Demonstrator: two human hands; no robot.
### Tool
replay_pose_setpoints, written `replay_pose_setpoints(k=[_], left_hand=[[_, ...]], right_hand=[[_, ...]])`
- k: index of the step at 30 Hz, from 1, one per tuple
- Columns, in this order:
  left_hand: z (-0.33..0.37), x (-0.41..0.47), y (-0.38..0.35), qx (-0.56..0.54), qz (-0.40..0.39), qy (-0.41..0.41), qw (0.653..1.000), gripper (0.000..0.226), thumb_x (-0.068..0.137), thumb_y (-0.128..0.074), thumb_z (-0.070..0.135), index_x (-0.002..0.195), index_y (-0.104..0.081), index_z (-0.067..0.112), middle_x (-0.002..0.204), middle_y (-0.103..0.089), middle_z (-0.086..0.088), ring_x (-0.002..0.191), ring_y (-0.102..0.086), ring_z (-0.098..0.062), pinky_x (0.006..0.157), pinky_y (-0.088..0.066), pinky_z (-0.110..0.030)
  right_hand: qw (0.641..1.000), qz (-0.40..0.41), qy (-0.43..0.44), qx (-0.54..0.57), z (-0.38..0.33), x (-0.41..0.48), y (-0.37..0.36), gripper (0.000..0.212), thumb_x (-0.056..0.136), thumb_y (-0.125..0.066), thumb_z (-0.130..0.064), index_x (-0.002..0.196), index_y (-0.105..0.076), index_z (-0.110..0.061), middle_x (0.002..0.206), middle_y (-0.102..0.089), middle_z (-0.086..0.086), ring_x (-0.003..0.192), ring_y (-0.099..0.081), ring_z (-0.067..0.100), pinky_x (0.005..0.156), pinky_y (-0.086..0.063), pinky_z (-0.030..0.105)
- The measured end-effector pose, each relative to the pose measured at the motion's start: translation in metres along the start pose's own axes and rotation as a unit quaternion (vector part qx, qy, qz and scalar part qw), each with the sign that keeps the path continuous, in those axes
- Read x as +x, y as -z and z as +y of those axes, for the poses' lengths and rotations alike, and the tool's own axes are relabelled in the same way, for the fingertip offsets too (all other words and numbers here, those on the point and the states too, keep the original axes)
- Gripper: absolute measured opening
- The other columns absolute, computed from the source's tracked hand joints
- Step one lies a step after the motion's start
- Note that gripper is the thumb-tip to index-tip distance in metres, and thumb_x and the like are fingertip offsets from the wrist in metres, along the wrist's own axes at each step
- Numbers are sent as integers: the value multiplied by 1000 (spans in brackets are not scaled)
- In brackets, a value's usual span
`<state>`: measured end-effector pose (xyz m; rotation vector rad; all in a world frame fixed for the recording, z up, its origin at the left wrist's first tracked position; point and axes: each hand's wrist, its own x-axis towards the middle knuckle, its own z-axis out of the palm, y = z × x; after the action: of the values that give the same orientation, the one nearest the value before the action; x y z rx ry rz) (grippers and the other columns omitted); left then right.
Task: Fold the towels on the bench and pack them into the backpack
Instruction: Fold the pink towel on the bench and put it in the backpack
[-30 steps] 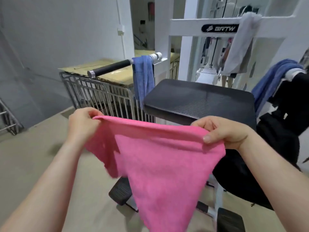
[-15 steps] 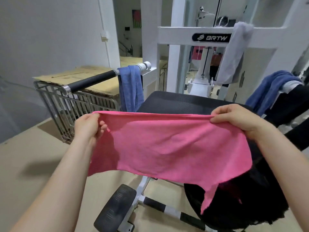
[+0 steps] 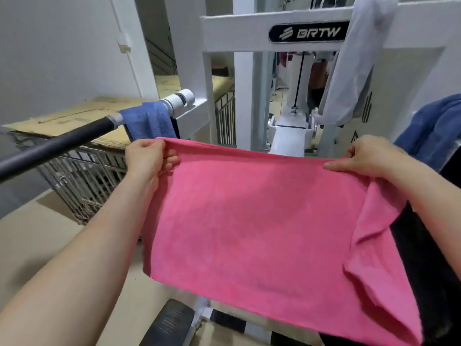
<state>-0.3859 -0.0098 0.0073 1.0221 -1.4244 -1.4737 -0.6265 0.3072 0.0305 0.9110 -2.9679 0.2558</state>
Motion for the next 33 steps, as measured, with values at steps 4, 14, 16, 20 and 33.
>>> replay_pose_setpoints(k=[4,14,16,20,33], left_hand=[[-11,11,-22,83,-71,-68,992,56,79,-61,18,130,-42,34,89,-66,2,75,-63,-14,69,-50,-28],[-39,-118,-76,531,-287,-375,704,50,89,-29,44,134,-48,32,141,-48,-3,132,-41,-29,105,-34,-46],[-30,-146,-80,404,-345,-414,739,34,90,-38,34,105,-65,20,105,-65,-1,102,-58,-26,88,-44,-40],[-21,-242,-94,439,-461,-400,660,59,86,-28,67,116,-56,24,125,-59,-1,120,-49,-23,104,-34,-46],[-31,-301,-125,278,-387,-298,827,30,74,-68,26,99,-53,35,69,-52,17,63,-47,-2,62,-36,-15]], right_hand=[[999,17,-18,-20,11,5,-9,75,60,-41,-92,64,-64,-21,69,-63,-2,69,-57,18,63,-49,34],[994,12,3,-104,16,-24,0,71,80,-44,-74,135,-48,-30,129,-57,7,119,-53,29,91,-48,42],[989,-93,-78,-89,26,-33,-2,84,77,-37,-82,137,-45,-24,138,-54,7,124,-52,30,98,-44,41],[982,-51,-139,117,37,-49,-24,74,85,-37,-74,130,-50,-17,135,-55,13,122,-51,33,89,-38,34],[977,185,-26,102,67,-32,-28,23,94,-52,-24,97,-70,-11,101,-70,10,99,-60,33,79,-45,37]])
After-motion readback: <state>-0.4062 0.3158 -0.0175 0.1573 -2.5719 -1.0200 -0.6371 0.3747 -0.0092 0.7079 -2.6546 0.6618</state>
